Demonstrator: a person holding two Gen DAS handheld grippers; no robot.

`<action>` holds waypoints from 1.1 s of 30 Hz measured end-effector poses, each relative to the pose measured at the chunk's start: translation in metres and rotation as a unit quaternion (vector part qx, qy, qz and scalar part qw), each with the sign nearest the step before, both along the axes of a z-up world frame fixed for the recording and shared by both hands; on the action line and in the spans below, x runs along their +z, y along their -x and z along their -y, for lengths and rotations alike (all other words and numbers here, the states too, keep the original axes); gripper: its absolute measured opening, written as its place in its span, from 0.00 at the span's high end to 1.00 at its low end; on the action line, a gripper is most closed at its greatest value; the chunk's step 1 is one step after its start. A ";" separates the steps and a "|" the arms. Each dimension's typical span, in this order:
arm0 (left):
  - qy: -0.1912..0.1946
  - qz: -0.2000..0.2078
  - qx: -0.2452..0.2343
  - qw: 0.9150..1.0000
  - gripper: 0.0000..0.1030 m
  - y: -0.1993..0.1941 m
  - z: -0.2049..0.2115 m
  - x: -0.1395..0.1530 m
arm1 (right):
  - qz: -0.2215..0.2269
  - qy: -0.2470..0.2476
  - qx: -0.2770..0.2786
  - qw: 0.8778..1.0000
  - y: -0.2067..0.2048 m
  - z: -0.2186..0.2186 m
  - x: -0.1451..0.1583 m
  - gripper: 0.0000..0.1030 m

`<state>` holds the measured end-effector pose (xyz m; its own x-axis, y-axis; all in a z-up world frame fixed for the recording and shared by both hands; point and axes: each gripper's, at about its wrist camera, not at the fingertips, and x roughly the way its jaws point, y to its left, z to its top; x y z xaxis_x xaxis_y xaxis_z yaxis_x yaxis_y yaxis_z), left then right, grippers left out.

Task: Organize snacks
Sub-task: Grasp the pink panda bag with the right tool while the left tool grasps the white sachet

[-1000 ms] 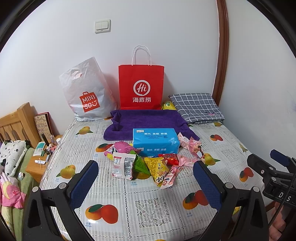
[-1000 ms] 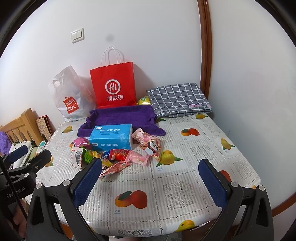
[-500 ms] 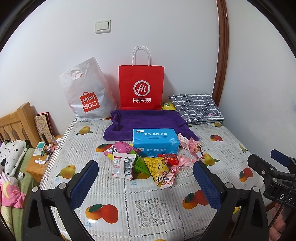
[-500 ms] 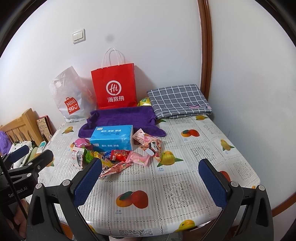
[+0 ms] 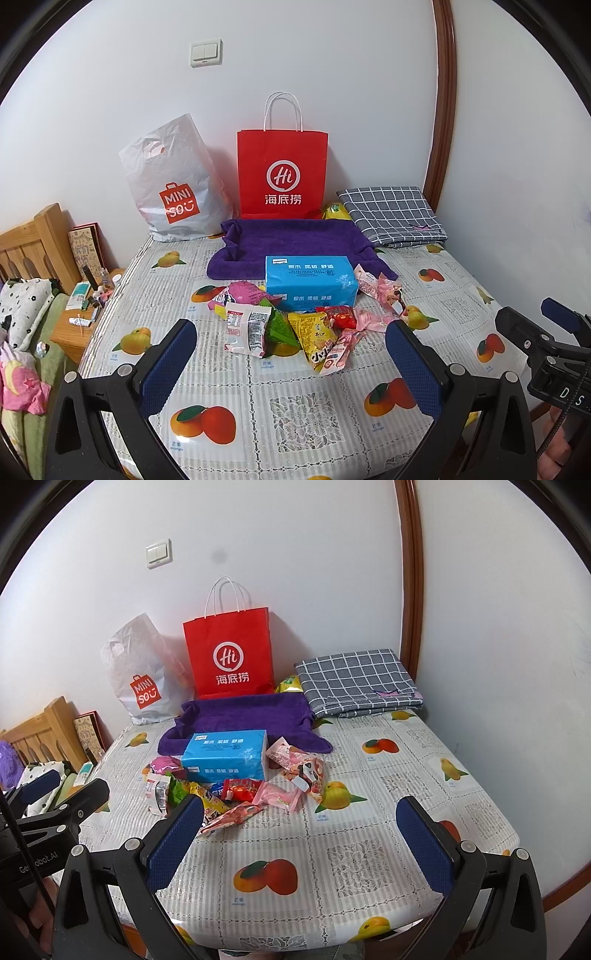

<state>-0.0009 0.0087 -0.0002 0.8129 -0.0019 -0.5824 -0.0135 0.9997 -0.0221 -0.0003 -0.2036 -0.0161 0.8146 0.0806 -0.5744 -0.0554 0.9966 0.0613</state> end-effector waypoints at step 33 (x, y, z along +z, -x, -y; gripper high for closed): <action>0.035 -0.078 0.027 0.996 0.01 -0.058 -0.049 -0.073 | -0.043 0.015 0.004 0.999 -0.061 0.013 -0.061 0.04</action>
